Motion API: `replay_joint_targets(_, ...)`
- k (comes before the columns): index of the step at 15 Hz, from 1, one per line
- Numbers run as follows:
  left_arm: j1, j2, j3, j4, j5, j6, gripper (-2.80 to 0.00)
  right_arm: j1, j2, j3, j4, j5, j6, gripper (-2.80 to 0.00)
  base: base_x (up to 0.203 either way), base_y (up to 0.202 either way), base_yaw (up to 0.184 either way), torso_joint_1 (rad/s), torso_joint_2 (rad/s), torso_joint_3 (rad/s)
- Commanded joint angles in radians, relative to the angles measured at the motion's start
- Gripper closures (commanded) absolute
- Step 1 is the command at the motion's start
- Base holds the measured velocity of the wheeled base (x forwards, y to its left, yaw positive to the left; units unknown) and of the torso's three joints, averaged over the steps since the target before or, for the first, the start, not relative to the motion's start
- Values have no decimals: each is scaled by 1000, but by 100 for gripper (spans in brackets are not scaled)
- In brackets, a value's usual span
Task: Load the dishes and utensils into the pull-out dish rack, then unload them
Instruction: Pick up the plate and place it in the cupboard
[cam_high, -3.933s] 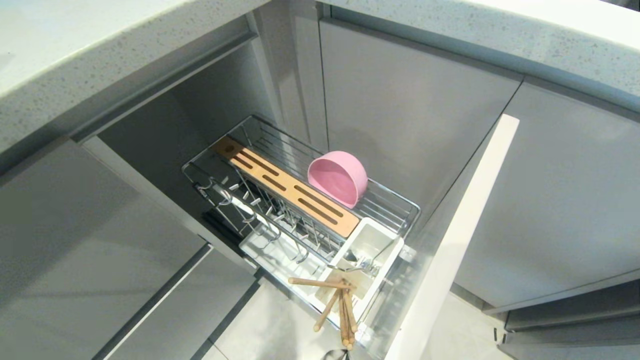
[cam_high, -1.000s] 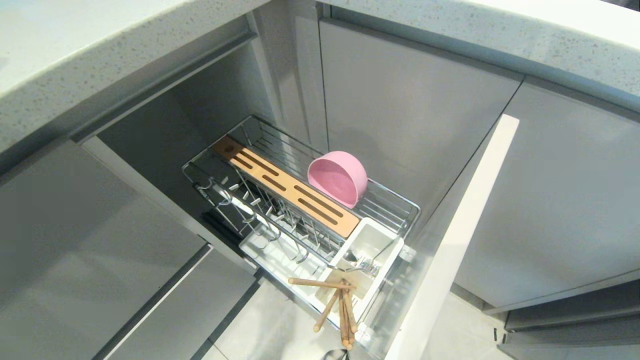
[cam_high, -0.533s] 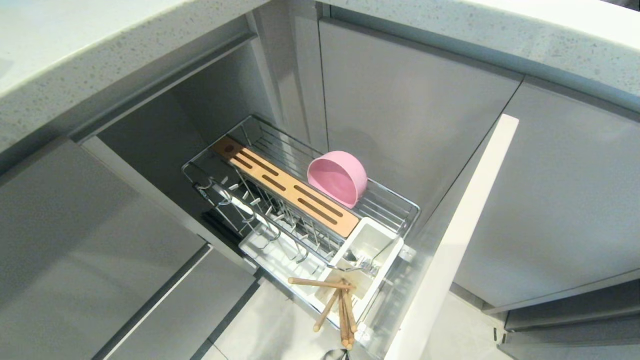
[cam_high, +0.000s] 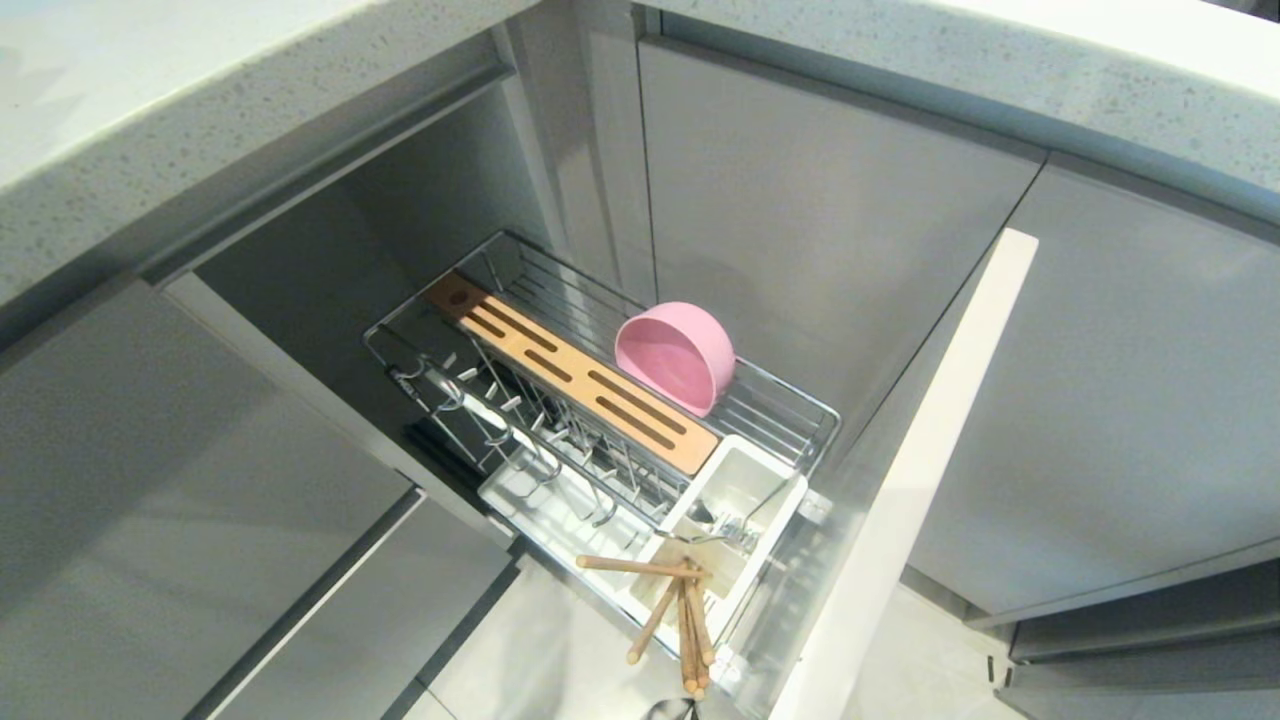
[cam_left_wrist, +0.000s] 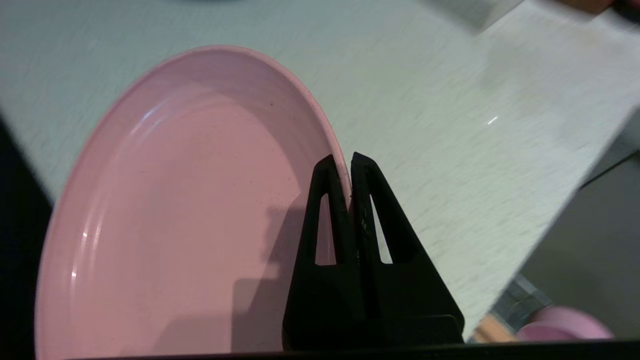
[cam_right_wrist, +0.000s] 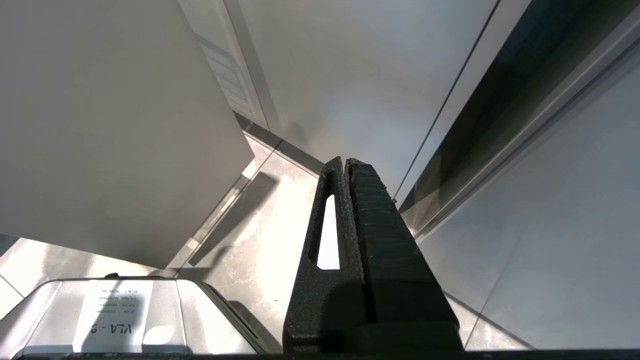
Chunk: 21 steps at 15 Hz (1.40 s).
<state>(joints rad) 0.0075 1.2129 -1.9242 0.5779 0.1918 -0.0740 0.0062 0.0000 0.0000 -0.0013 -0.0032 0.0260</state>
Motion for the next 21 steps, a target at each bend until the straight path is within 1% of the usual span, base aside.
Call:
replay_joint_targets(1, -76, -22, -9, -59, 4, -2, 0, 0, 0, 1, 0, 0, 0, 0, 0, 0, 0, 0, 0, 0)
replay_joint_targets(4, -170, -51, -9, -182, 8, -21, 0, 0, 0, 2, 0, 0, 0, 0, 0, 0, 0, 0, 0, 0)
replay_joint_targets(5, -213, -57, -8, -222, 7, -53, 0, 0, 0, 0, 0, 0, 0, 0, 0, 0, 0, 0, 0, 0)
replay_joint_targets(6, -260, -63, -6, -282, 4, -110, 0, 0, 0, 2, 0, 0, 0, 0, 0, 0, 0, 0, 0, 0)
replay_joint_targets(7, -308, -70, 6, -369, 2, -171, 0, 0, 0, 1, 0, 0, 0, 0, 0, 0, 0, 0, 0, 0)
replay_joint_targets(8, -338, -75, 24, -437, 2, -222, 0, 0, 0, 2, 0, 0, 0, 0, 0, 0, 0, 0, 0, 0)
replay_joint_targets(9, -374, -80, 57, -532, 2, -273, 0, 0, 0, 2, 0, 0, 0, 0, 0, 0, 0, 0, 0, 0)
replay_joint_targets(11, -449, -95, 156, -714, 2, -373, 0, 0, 0, 2, 0, 0, 0, 0, 0, 0, 0, 0, 0, 0)
replay_joint_targets(15, -600, -128, 363, -999, -6, -522, 0, 0, 0, 1, 0, 0, 0, 0, 0, 0, 0, 0, 0, 0)
replay_joint_targets(17, -666, -151, 470, -1087, -20, -585, 0, 0, 0, 1, 0, 0, 0, 0, 0, 0, 0, 0, 0, 0)
replay_joint_targets(18, -707, -168, 529, -1113, -36, -599, 0, 0, 0, 1, 0, 0, 0, 0, 0, 0, 0, 0, 0, 0)
replay_joint_targets(19, -755, -195, 601, -1131, -70, -608, 0, 0, 0, 1, 0, 0, 0, 0, 0, 0, 0, 0, 0, 0)
replay_joint_targets(21, -849, -258, 715, -1153, -170, -636, 0, 1, 0, 1, 0, 0, 0, 0, 0, 0, 0, 0, 0, 0)
